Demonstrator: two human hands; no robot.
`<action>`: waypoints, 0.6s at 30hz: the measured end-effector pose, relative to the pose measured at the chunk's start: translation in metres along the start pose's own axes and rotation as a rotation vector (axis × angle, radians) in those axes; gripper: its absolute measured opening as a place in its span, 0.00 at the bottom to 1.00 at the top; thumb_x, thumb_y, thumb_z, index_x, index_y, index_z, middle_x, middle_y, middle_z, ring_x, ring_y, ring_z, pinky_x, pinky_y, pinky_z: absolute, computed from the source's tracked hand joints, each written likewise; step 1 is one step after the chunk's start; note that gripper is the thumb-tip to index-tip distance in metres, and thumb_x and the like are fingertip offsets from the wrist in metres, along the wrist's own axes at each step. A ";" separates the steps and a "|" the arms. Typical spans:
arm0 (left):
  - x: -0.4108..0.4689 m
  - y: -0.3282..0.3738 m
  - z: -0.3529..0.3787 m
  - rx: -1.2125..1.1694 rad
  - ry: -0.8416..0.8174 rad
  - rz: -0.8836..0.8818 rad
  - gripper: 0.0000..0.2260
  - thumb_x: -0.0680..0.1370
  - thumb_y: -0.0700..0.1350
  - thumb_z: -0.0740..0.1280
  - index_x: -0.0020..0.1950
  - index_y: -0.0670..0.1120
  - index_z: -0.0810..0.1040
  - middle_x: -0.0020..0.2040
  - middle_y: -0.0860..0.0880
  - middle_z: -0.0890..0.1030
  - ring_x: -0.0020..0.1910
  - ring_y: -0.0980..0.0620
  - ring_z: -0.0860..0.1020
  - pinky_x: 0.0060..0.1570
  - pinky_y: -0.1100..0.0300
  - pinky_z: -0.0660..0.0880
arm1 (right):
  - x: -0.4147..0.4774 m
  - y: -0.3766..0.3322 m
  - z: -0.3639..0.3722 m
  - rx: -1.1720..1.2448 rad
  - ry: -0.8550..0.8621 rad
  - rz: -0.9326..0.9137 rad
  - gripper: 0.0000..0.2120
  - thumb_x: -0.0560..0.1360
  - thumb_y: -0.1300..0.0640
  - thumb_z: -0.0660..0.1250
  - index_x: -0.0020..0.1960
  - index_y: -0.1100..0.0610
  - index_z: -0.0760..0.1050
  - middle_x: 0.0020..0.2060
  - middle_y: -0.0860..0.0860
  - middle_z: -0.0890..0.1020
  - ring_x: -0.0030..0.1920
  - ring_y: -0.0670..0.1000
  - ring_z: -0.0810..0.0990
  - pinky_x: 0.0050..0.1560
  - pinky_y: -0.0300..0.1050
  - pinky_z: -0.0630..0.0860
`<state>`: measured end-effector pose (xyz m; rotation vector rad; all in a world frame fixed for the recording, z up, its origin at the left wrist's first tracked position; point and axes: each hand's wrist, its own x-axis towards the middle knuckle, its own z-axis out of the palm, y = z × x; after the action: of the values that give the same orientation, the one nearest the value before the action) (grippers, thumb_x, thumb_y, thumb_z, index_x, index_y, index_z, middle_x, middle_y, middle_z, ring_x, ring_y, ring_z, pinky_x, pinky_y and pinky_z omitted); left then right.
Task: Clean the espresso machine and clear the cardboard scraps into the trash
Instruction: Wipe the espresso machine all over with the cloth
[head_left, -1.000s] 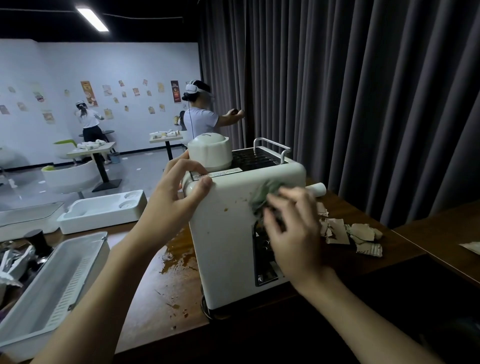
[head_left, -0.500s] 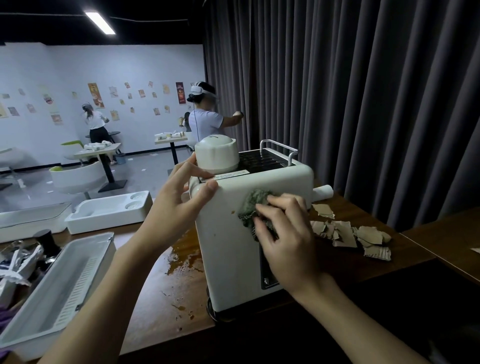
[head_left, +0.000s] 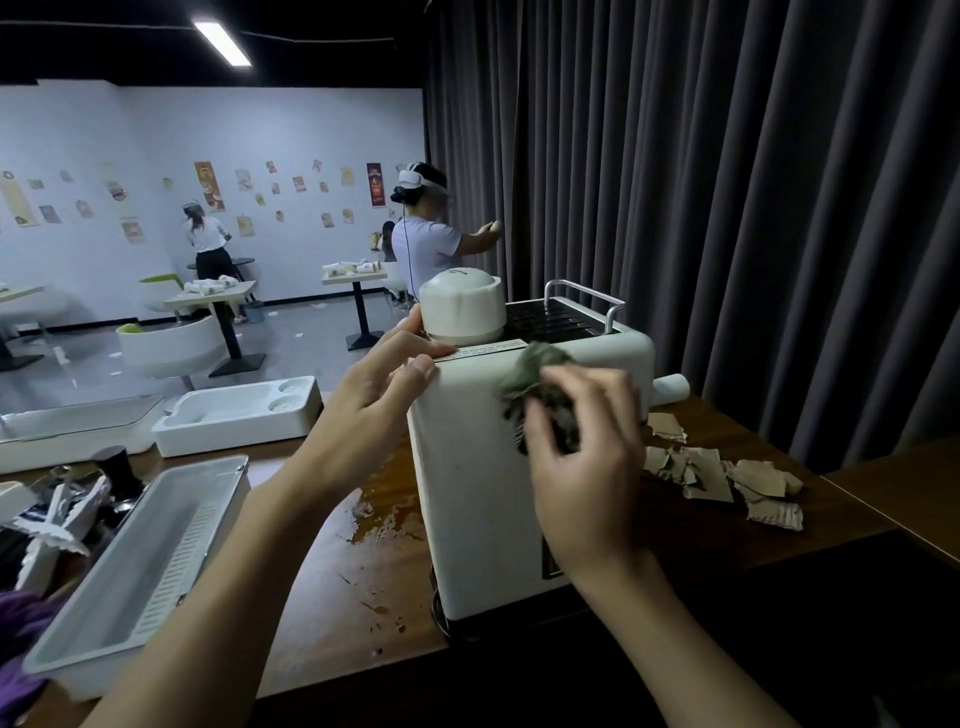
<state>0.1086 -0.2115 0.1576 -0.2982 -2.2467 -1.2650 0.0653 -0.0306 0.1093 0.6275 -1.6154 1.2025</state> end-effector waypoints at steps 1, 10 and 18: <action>0.000 -0.001 0.000 0.003 0.004 0.000 0.15 0.77 0.57 0.57 0.57 0.58 0.81 0.78 0.60 0.63 0.75 0.62 0.62 0.74 0.50 0.62 | 0.000 -0.005 0.001 0.004 0.046 0.076 0.13 0.73 0.66 0.71 0.58 0.64 0.79 0.49 0.56 0.78 0.53 0.57 0.77 0.58 0.42 0.72; -0.002 0.001 -0.002 0.024 0.001 0.012 0.15 0.84 0.55 0.53 0.57 0.58 0.80 0.76 0.62 0.65 0.75 0.62 0.63 0.73 0.54 0.63 | -0.002 -0.032 0.016 -0.052 -0.170 -0.156 0.14 0.75 0.64 0.68 0.61 0.63 0.79 0.55 0.56 0.79 0.57 0.56 0.74 0.63 0.41 0.67; -0.005 -0.002 -0.005 0.137 -0.001 0.045 0.15 0.80 0.60 0.59 0.61 0.58 0.80 0.64 0.59 0.70 0.67 0.64 0.68 0.63 0.57 0.72 | -0.016 -0.030 0.021 -0.029 -0.034 -0.045 0.14 0.75 0.65 0.69 0.60 0.65 0.79 0.52 0.58 0.79 0.55 0.58 0.76 0.62 0.42 0.71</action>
<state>0.1140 -0.2167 0.1557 -0.2963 -2.3008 -1.0821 0.0885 -0.0633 0.1066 0.6656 -1.6354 1.1395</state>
